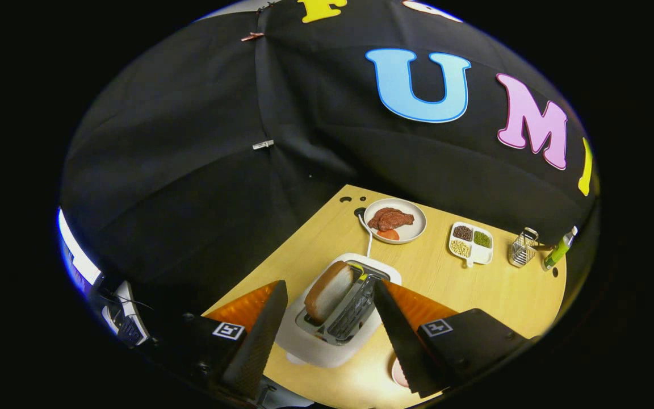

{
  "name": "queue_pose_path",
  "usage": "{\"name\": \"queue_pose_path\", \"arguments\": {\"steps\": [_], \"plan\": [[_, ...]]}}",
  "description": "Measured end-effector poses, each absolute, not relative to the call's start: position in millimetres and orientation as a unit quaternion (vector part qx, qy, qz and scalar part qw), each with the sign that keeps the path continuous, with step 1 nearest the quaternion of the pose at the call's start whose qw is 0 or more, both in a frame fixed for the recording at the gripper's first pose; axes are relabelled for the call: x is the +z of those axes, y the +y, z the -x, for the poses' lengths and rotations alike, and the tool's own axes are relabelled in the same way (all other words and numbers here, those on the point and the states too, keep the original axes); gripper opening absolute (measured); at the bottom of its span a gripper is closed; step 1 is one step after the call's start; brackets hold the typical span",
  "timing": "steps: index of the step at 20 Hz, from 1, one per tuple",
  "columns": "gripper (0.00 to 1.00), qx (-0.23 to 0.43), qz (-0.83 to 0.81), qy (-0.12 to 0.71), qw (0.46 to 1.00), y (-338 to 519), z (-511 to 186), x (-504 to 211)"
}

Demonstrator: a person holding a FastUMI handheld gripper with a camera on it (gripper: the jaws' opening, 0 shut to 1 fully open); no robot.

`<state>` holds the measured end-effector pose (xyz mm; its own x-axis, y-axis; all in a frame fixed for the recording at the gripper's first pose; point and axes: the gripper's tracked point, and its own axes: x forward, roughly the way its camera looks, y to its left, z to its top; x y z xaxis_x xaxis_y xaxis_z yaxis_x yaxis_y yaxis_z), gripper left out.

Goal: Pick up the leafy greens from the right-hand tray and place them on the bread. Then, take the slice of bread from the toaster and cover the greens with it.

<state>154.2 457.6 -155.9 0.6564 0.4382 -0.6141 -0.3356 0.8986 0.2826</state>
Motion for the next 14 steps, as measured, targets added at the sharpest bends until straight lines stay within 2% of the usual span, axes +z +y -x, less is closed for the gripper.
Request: {"name": "queue_pose_path", "arguments": {"steps": [8,12,13,14], "plan": [[0.94,0.156,-0.049,0.404,0.900,472.9,-178.5,-210.7],[0.77,0.128,-0.073,0.432,0.890,481.9,-183.0,-228.2],[0.68,0.123,-0.079,0.435,0.888,483.4,-183.9,-230.4],[0.54,0.121,-0.082,0.440,0.886,484.0,-183.2,-231.6]]}}
